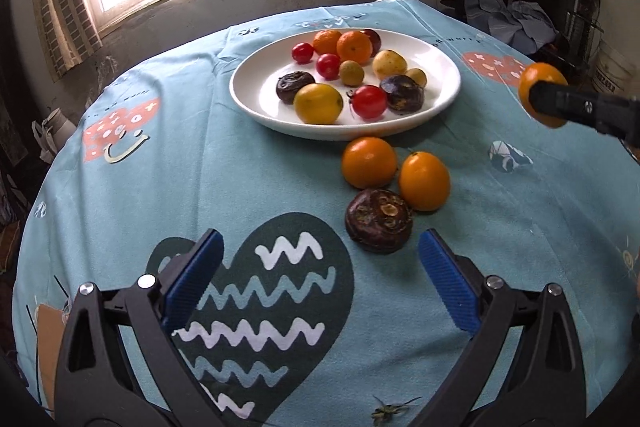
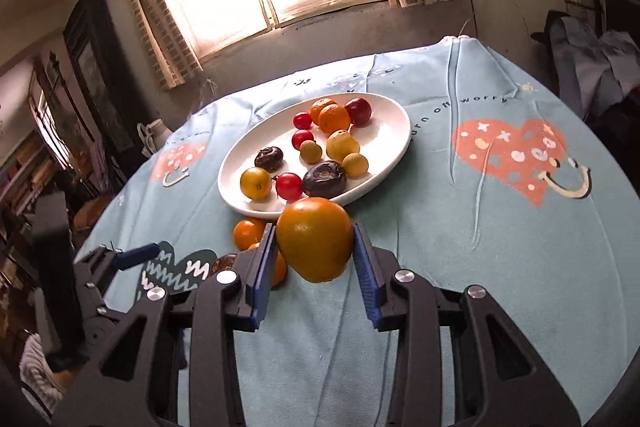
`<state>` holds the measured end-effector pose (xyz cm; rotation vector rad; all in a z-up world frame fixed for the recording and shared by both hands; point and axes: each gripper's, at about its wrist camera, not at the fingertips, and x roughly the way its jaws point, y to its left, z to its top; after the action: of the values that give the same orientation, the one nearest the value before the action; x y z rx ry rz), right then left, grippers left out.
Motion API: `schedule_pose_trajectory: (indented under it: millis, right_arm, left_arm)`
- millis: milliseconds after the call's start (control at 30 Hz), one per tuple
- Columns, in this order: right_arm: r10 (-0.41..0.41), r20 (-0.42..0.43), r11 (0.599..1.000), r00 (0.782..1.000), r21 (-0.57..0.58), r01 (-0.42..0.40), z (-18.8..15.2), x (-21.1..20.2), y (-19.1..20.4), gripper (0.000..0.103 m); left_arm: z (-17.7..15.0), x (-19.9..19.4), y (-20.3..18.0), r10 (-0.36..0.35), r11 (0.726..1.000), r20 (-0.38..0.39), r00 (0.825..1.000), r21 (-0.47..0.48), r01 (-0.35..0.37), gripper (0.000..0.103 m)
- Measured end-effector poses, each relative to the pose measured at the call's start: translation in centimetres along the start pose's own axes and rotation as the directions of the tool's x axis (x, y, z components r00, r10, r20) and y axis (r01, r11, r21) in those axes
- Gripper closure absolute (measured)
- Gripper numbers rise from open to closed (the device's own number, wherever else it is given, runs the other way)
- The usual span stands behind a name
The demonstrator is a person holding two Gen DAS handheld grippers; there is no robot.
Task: Organize fruits
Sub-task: 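Grasp a dark brown fruit with the left tool while the right tool holds the orange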
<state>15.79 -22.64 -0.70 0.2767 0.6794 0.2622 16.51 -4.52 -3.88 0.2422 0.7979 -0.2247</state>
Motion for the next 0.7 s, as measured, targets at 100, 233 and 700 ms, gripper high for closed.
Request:
schedule_pose_trajectory:
  millis: [100,233,700]
  right_arm:
    - [0.016,-0.015,0.999,1.0,-0.031,-0.016,-0.2,0.3,0.8,0.065]
    - [0.023,-0.029,0.999,0.999,-0.034,-0.024,-0.3,0.7,1.0,0.065]
    - [0.03,-0.054,0.999,0.998,-0.026,-0.031,-0.7,1.1,1.1,0.065]
  left_arm:
    - [0.3,1.2,-1.4,0.018,0.998,-0.027,0.999,0.052,-0.017,0.003]
    - [0.7,3.0,-1.5,0.067,0.996,-0.068,0.995,0.059,-0.063,0.003]
    - [0.5,3.9,3.0,0.094,0.995,-0.096,0.991,-0.035,-0.098,0.002]
